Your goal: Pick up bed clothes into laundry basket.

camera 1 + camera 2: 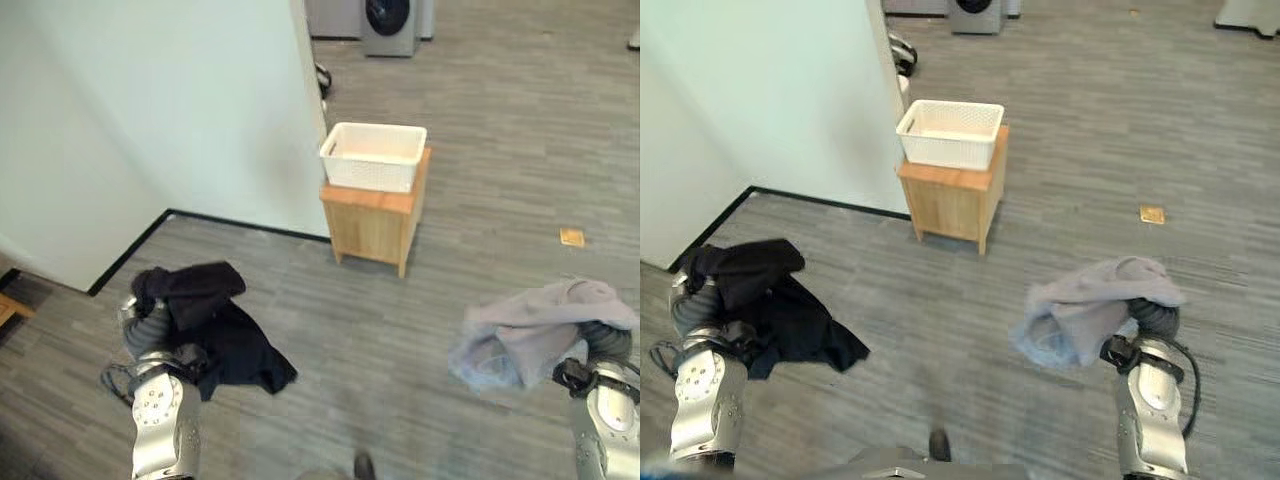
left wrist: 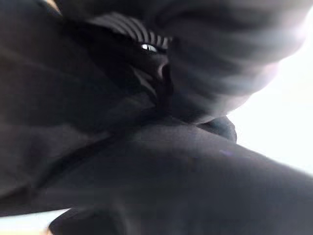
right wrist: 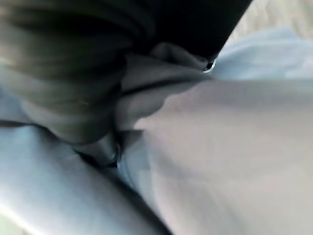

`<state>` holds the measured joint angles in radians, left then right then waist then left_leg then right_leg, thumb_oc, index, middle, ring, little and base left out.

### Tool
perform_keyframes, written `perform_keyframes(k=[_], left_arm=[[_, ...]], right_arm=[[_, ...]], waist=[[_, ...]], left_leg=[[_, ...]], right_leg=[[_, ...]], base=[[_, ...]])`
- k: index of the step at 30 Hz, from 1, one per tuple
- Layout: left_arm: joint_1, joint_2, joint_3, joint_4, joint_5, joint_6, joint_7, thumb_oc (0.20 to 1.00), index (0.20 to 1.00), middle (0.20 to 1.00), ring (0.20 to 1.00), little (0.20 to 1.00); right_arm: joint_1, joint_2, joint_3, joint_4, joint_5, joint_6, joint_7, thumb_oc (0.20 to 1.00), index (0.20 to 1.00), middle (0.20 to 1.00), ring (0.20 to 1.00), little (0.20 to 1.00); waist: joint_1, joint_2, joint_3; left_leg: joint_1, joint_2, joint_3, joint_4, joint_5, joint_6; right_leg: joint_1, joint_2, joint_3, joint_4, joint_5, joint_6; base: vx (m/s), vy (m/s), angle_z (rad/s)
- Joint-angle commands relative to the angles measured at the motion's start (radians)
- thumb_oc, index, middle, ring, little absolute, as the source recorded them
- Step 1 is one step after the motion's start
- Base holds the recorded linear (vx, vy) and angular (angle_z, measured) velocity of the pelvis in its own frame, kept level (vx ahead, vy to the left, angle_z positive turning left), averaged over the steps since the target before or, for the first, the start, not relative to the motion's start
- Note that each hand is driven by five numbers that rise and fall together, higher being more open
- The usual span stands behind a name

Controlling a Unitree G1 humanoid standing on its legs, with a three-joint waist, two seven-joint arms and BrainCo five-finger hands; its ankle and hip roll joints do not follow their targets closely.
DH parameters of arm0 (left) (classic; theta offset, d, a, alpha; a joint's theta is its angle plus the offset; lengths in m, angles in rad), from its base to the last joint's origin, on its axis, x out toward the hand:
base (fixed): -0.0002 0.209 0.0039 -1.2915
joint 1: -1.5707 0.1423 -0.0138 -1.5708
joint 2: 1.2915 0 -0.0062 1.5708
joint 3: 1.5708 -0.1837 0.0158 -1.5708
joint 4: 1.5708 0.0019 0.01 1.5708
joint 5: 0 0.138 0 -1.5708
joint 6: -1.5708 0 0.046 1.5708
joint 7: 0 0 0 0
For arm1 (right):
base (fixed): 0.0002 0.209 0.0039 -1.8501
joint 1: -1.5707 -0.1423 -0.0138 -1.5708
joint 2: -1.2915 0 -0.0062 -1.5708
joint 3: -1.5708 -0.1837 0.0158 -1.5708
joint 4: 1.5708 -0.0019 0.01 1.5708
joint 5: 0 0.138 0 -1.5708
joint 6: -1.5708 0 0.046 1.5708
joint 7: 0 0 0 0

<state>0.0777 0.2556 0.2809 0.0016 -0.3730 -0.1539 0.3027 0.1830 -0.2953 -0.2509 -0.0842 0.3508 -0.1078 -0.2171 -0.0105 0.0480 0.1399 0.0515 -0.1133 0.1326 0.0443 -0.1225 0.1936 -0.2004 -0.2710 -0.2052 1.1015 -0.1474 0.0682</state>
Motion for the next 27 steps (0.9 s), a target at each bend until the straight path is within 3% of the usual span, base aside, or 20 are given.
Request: perform_keyframes(k=[1,3,5,8,9,10,12,13,14,15,16,18,20,24,27], left_arm=[[-0.003,0.121,0.039,-0.086,0.005,-0.067,-0.002,0.200,0.200,0.200,0.200,0.200],[-0.010,0.122,0.027,-0.082,0.003,-0.065,-0.011,0.200,0.200,0.200,0.200,0.200],[-0.021,0.117,0.007,-0.074,0.017,-0.060,-0.028,0.200,0.200,0.200,0.200,0.200],[-0.020,0.108,-0.013,-0.083,0.038,-0.050,-0.055,0.200,0.200,0.200,0.200,0.200],[-0.020,0.103,-0.021,-0.084,0.027,-0.060,-0.060,0.200,0.200,0.200,0.200,0.200],[-0.050,0.084,-0.032,-0.079,-0.013,-0.075,-0.052,0.200,0.200,0.200,0.200,0.200],[-0.043,0.056,-0.046,-0.071,-0.058,-0.075,-0.057,0.200,0.200,0.200,0.200,0.200],[-0.038,0.055,-0.045,-0.068,-0.062,-0.069,-0.058,0.200,0.200,0.200,0.200,0.200],[-0.037,0.055,-0.046,-0.068,-0.062,-0.068,-0.058,0.200,0.200,0.200,0.200,0.200],[-0.024,0.056,-0.044,-0.074,-0.068,-0.061,-0.063,0.200,0.200,0.200,0.200,0.200],[-0.023,0.058,-0.045,-0.069,-0.066,-0.061,-0.065,0.200,0.200,0.200,0.200,0.200],[-0.023,0.059,-0.046,-0.064,-0.060,-0.064,-0.057,0.200,0.200,0.200,0.200,0.200],[-0.013,0.062,-0.040,-0.063,-0.060,-0.066,-0.057,0.200,0.200,0.200,0.200,0.200],[0.024,0.087,-0.040,-0.064,-0.049,-0.059,-0.088,0.200,0.200,0.200,0.200,0.200],[0.042,0.142,-0.025,-0.084,-0.049,-0.057,-0.095,0.200,0.200,0.200,0.200,0.200]], right_arm=[[-0.082,-0.026,-0.022,-0.031,0.013,-0.068,0.020,0.200,0.200,0.200,0.200,0.200],[-0.082,-0.025,-0.035,-0.020,0.027,-0.070,0.017,0.200,0.200,0.200,0.200,0.200],[-0.051,-0.016,-0.059,-0.026,0.042,-0.080,0.016,0.200,0.200,0.200,0.200,0.200],[-0.034,-0.024,-0.096,-0.029,0.060,-0.087,0.019,0.200,0.200,0.200,0.200,0.200],[-0.033,-0.030,-0.103,-0.024,0.068,-0.098,0.015,0.200,0.200,0.200,0.200,0.200],[-0.061,-0.060,-0.113,-0.019,0.101,-0.120,0.000,0.200,0.200,0.200,0.200,0.200],[-0.083,-0.076,-0.122,-0.030,0.115,-0.117,-0.005,0.200,0.200,0.200,0.200,0.200],[-0.079,-0.076,-0.133,-0.035,0.114,-0.113,-0.010,0.200,0.200,0.200,0.200,0.200],[-0.077,-0.075,-0.134,-0.037,0.113,-0.111,-0.011,0.200,0.200,0.200,0.200,0.200],[-0.071,-0.083,-0.155,-0.045,0.105,-0.106,-0.023,0.200,0.200,0.200,0.200,0.200],[-0.077,-0.095,-0.159,-0.042,0.097,-0.106,-0.027,0.200,0.200,0.200,0.200,0.200],[-0.095,-0.139,-0.155,-0.030,0.070,-0.103,-0.034,0.200,0.200,0.200,0.200,0.200],[-0.132,-0.180,-0.143,-0.014,0.047,-0.091,-0.029,0.200,0.200,0.200,0.200,0.200],[-0.173,-0.243,-0.158,0.052,0.001,-0.069,-0.049,0.200,0.200,0.200,0.200,0.200],[-0.240,-0.353,-0.151,0.151,0.020,-0.049,-0.067,0.200,0.200,0.200,0.200,0.200]], waist=[[-0.019,-0.014,0.027],[-0.049,-0.020,0.044],[-0.083,-0.050,0.029],[-0.083,-0.060,0.008],[-0.086,-0.063,0.008],[-0.076,-0.081,0.033],[-0.051,-0.102,0.054],[-0.047,-0.105,0.052],[-0.045,-0.106,0.050],[-0.041,-0.106,0.031],[-0.032,-0.097,0.025],[-0.015,-0.081,0.015],[0.003,-0.072,0.012],[0.010,-0.058,-0.010],[0.037,-0.074,-0.008]], left_leg=[[0.029,0.070,-0.001,-0.112,0.124,-0.130],[0.069,0.069,-0.041,-0.112,0.101,-0.146],[0.145,0.062,-0.101,-0.111,0.024,-0.176],[0.132,0.085,-0.122,-0.026,-0.015,-0.198],[0.107,0.086,-0.120,0.039,0.000,-0.221],[-0.041,0.083,-0.096,0.372,0.041,-0.269],[-0.165,0.113,-0.061,0.501,0.079,-0.273],[-0.195,0.150,-0.033,0.470,0.072,-0.264],[-0.193,0.150,-0.031,0.468,0.070,-0.263],[-0.172,0.229,0.014,0.277,0.072,-0.254],[-0.174,0.241,0.001,0.199,0.086,-0.262],[-0.161,0.202,-0.107,0.082,0.129,-0.284],[-0.146,0.157,-0.202,0.056,0.119,-0.301],[-0.083,0.145,-0.190,-0.025,0.115,-0.275],[-0.056,0.131,-0.168,-0.058,0.113,-0.253]], right_leg=[[0.005,0.017,0.014,-0.470,0.174,0.042],[-0.016,0.082,0.017,-0.633,0.177,0.045],[0.017,0.187,0.048,-0.991,0.199,0.071],[0.067,0.200,0.050,-0.988,0.171,0.050],[0.088,0.205,0.055,-1.004,0.165,0.042],[0.132,0.186,0.028,-1.012,0.147,0.014],[0.189,0.167,0.011,-1.032,0.111,-0.012],[0.208,0.155,0.001,-1.047,0.110,-0.007],[0.210,0.156,0.001,-1.053,0.112,-0.005],[0.243,0.136,-0.019,-1.078,0.100,0.013],[0.251,0.139,-0.018,-1.087,0.092,0.018],[0.275,0.144,-0.010,-1.109,0.079,0.021],[0.274,0.145,0.015,-1.114,0.085,0.021],[0.287,0.133,0.032,-1.107,0.086,0.034],[0.278,0.116,0.054,-1.113,0.102,0.051]], base=[[0.52,-0.083,0.30],[0.53,-0.139,0.93],[0.89,-0.261,1.44],[0.50,-0.224,0.70],[0.33,-0.262,0.48],[0.23,-0.216,0.67],[0.28,-0.169,0.72],[0.23,-0.067,0.33],[0.31,0.042,0.05],[0.33,0.095,-0.24],[0.42,0.131,-0.14],[0.30,0.098,-0.15],[0.25,0.107,-0.19],[0.23,0.163,-0.40],[0.14,0.128,-0.08]])
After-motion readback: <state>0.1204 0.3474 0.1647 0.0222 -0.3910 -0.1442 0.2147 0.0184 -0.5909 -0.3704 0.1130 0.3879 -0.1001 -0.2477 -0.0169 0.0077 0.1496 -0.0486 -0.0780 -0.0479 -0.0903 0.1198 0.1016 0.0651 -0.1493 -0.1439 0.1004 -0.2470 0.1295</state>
